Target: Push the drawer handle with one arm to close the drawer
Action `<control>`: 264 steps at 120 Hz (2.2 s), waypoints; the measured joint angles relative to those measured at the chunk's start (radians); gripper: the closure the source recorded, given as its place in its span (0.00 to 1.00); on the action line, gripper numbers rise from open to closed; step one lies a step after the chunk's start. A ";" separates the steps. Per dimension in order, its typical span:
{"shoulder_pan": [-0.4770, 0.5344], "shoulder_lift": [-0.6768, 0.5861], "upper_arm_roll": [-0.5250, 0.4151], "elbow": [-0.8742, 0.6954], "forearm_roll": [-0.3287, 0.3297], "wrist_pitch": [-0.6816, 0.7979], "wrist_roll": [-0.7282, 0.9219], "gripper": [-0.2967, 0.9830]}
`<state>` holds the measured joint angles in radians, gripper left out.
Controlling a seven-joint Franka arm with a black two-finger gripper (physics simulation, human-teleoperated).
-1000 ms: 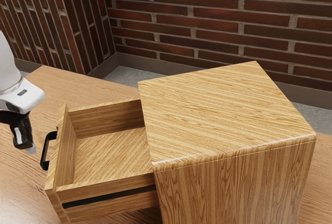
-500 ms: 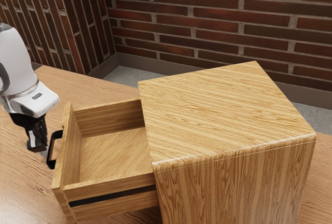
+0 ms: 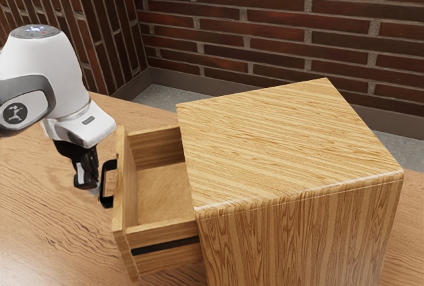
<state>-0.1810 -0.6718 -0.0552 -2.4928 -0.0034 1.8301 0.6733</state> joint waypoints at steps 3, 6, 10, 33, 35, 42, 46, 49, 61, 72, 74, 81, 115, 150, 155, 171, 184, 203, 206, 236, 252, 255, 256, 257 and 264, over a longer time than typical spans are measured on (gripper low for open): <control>0.000 0.006 -0.002 0.002 -0.003 0.004 0.000 0.85; 0.000 0.014 -0.004 0.007 -0.005 0.008 0.001 0.85; 0.000 0.025 -0.009 0.014 -0.007 0.013 0.001 0.85; 0.000 0.063 -0.040 0.052 -0.028 0.043 0.001 0.85; 0.001 0.063 -0.040 0.054 -0.029 0.045 0.001 0.85; 0.000 0.071 -0.041 0.060 -0.032 0.052 0.001 0.85; 0.000 0.079 -0.042 0.065 -0.035 0.056 0.001 0.85; 0.000 0.087 -0.042 0.069 -0.037 0.059 0.001 0.85; 0.000 0.120 -0.046 0.085 -0.043 0.070 0.001 0.85; 0.000 0.153 -0.062 0.113 -0.048 0.079 0.000 0.84; 0.000 0.157 -0.064 0.118 -0.049 0.080 0.000 0.85; 0.001 0.173 -0.073 0.130 -0.054 0.085 -0.001 0.85; 0.002 0.271 -0.109 0.231 -0.065 0.096 -0.004 0.85; 0.003 0.354 -0.126 0.302 -0.079 0.098 -0.008 0.84; 0.012 0.363 -0.132 0.312 -0.077 0.097 -0.008 0.82; 0.027 0.369 -0.144 0.321 -0.082 0.083 -0.005 0.73; 0.021 0.338 -0.141 0.311 -0.100 0.061 0.000 0.76; 0.127 0.247 -0.140 0.293 -0.096 -0.009 -0.003 0.84; 0.162 0.236 -0.140 0.296 -0.093 -0.028 -0.003 0.84; 0.335 0.310 -0.066 0.565 -0.018 -0.212 -0.009 0.67; 0.342 0.451 -0.050 0.757 0.000 -0.268 -0.063 0.47; 0.342 0.466 -0.050 0.777 0.005 -0.277 -0.080 0.44; 0.342 0.470 -0.049 0.782 0.006 -0.280 -0.085 0.43; 0.342 0.474 -0.049 0.786 0.008 -0.282 -0.091 0.43; 0.342 0.487 -0.046 0.803 0.012 -0.298 -0.131 0.38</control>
<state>0.1606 -0.1845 -0.1010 -1.6902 0.0089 1.5318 0.5423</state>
